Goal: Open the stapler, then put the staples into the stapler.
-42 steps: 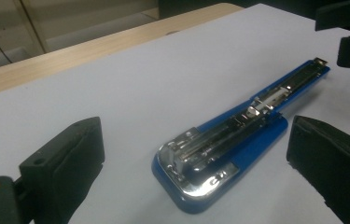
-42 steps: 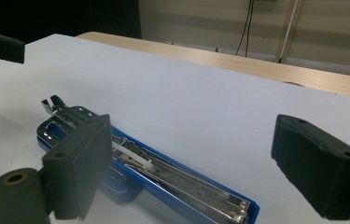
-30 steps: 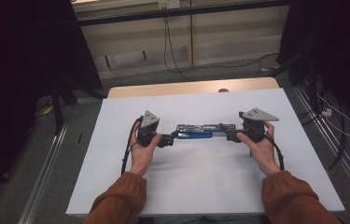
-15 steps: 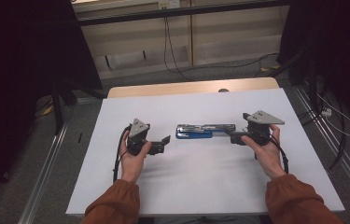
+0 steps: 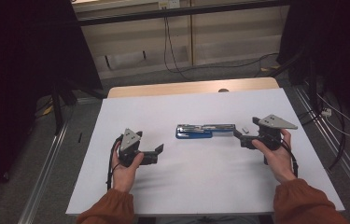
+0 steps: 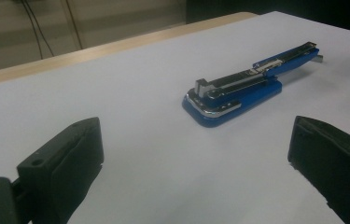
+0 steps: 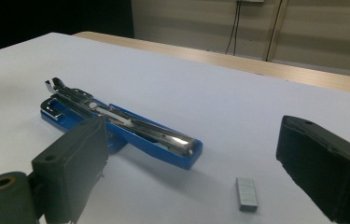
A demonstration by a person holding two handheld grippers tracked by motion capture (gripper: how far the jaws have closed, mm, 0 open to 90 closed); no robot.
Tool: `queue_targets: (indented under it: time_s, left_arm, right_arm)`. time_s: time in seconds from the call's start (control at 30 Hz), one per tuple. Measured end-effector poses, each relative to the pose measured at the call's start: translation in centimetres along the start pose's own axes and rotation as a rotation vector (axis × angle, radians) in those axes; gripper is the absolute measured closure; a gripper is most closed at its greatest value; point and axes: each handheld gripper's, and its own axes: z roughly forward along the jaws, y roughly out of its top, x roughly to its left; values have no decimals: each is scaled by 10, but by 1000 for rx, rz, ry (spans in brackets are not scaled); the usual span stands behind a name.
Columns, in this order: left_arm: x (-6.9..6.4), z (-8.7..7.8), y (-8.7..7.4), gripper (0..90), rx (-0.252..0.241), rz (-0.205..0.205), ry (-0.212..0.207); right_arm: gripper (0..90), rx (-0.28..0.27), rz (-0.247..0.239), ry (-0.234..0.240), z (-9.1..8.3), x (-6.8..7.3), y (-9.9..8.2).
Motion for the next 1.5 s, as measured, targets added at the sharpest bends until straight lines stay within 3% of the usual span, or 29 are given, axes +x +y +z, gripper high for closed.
queue_targets:
  time_s: [0.23, 0.43, 0.6, 0.73, 0.8, 1.0, 1.37, 1.5]
  left_arm:
    - [-4, -19, -8, 37, -18, 22, 18]
    - [2, -39, -15, 36, -36, -1, 42]
    - [-1, -57, -21, 36, -23, -37, 74]
    - [-4, -70, -27, 34, -22, -26, 73]
    - [-4, -72, -29, 35, -22, -40, 67]
    - [-3, -70, -29, 34, -19, -31, 67]
    - [-4, -68, -28, 33, -27, -33, 51]
    - [-5, -70, -27, 39, -24, -42, 65]
  right_arm:
    - [113, 7, 21, -9, -7, -12, 1]
    - [121, 15, 41, -11, -9, -18, 3]
    - [110, 52, 22, -8, -9, -25, 6]
    - [96, 76, 24, -15, -7, -31, 4]
    - [94, 85, 29, -14, -6, -34, 4]
    - [92, 92, 39, -4, 0, -38, 6]
    - [86, 186, 54, 54, 13, -48, 21]
    - [61, 270, 0, 79, 17, -47, 24]
